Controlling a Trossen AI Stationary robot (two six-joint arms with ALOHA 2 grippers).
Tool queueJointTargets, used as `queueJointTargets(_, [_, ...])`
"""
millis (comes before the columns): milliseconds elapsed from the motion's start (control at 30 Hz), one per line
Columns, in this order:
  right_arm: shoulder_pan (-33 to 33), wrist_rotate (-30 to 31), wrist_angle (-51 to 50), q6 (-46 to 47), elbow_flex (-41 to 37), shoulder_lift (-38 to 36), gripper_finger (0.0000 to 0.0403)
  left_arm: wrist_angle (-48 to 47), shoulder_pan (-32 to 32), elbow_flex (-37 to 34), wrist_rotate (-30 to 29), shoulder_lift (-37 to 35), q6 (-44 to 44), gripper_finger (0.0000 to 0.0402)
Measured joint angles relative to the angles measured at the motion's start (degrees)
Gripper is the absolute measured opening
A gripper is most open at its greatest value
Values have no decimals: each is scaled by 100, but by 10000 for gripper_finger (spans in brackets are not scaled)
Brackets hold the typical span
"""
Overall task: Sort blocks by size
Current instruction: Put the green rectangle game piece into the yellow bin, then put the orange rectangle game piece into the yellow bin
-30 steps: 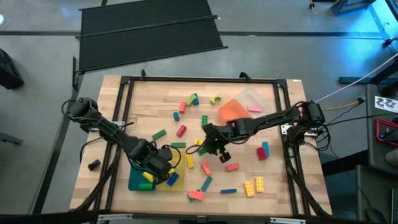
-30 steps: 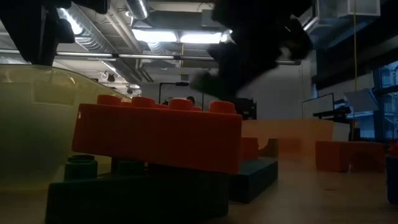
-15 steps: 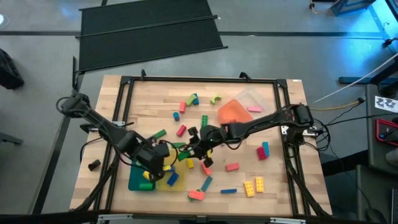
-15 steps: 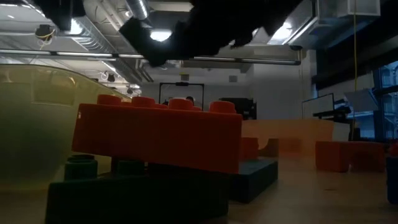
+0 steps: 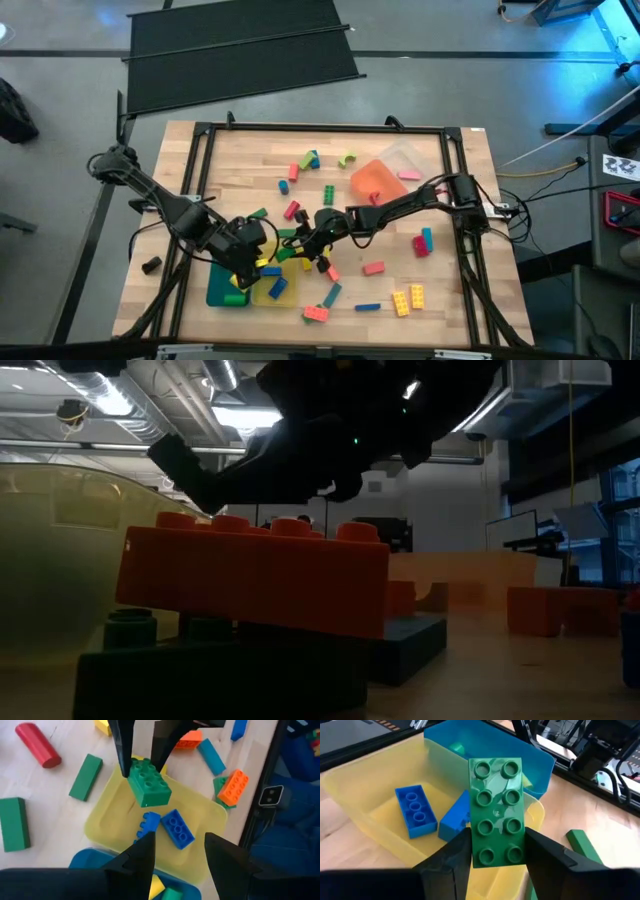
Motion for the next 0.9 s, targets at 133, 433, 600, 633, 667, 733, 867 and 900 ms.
queueJointTargets(133, [0,0,7,12,0,30,161,0,0,0,0,-7,-149,157])
queueJointTargets(433, [0,5,7,588,52,30,233,0,0,0,0,-4,-276,157])
queueJointTargets(600, [0,419,-181,611,52,-120,278,3,13,0,-82,-4,-280,157])
queueJointTargets(633, [-2,609,-380,592,52,-230,282,16,14,-1,-136,-4,-280,157])
queueJointTargets(667, [-2,837,-635,566,52,-360,286,70,17,-13,-217,-4,-280,157])
queueJointTargets(733, [-4,1294,-1263,523,52,-682,290,437,17,-91,-453,-4,-212,157])
queueJointTargets(867, [-15,2017,-2883,294,57,-1537,291,1530,17,-310,-805,56,518,157])
queueJointTargets(900, [-10,2123,-3296,285,57,-1768,291,1802,17,-348,-832,99,735,157])
